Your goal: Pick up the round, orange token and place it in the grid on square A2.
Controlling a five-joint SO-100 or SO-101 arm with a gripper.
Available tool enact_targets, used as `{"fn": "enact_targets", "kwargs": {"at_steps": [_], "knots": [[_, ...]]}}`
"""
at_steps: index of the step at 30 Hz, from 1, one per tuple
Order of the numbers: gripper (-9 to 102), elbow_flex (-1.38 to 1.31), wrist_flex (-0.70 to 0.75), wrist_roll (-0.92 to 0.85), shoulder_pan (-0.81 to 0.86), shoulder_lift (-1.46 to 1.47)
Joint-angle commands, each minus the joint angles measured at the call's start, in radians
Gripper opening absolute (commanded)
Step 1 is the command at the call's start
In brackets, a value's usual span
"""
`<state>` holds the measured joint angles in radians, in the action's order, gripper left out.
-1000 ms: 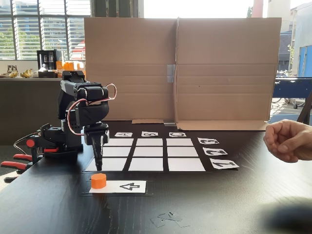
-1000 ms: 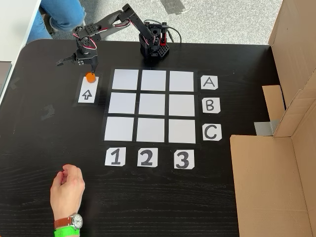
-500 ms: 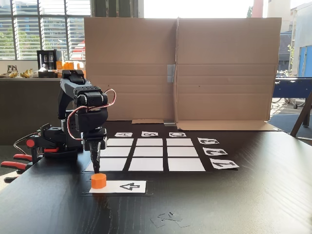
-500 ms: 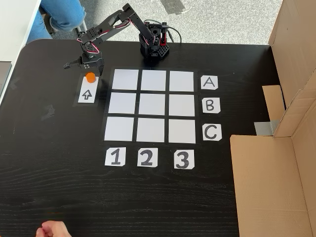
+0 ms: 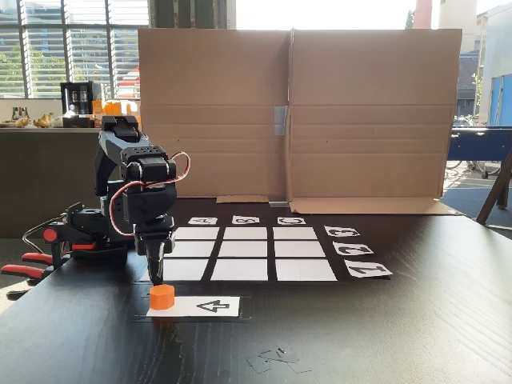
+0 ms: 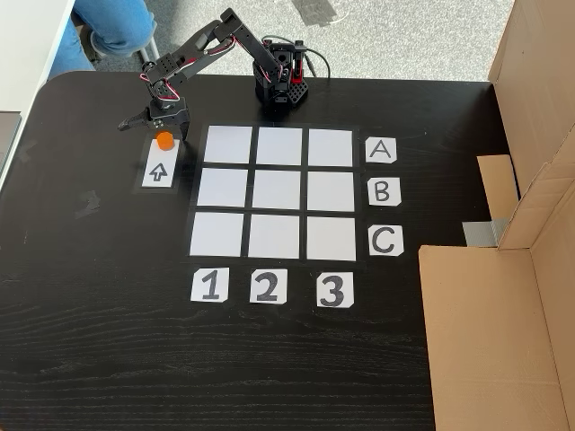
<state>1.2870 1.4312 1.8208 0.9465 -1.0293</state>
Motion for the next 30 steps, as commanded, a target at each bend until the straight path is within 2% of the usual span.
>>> {"fn": "enact_targets", "kwargs": {"at_steps": [1, 4, 8, 10, 13, 16, 30], "knots": [[75, -0.005, -0.006, 0.003, 0.006, 0.000], [70, -0.006, -0.006, 0.002, 0.003, 0.011], [59, -0.011, -0.018, -0.006, 0.002, 0.018], [50, -0.011, -0.021, -0.009, 0.003, 0.018], [45, -0.011, -0.023, -0.015, 0.006, 0.021], [36, -0.011, -0.029, -0.015, 0.009, 0.025], [12, -0.011, -0.035, -0.015, 0.025, 0.018]]}}
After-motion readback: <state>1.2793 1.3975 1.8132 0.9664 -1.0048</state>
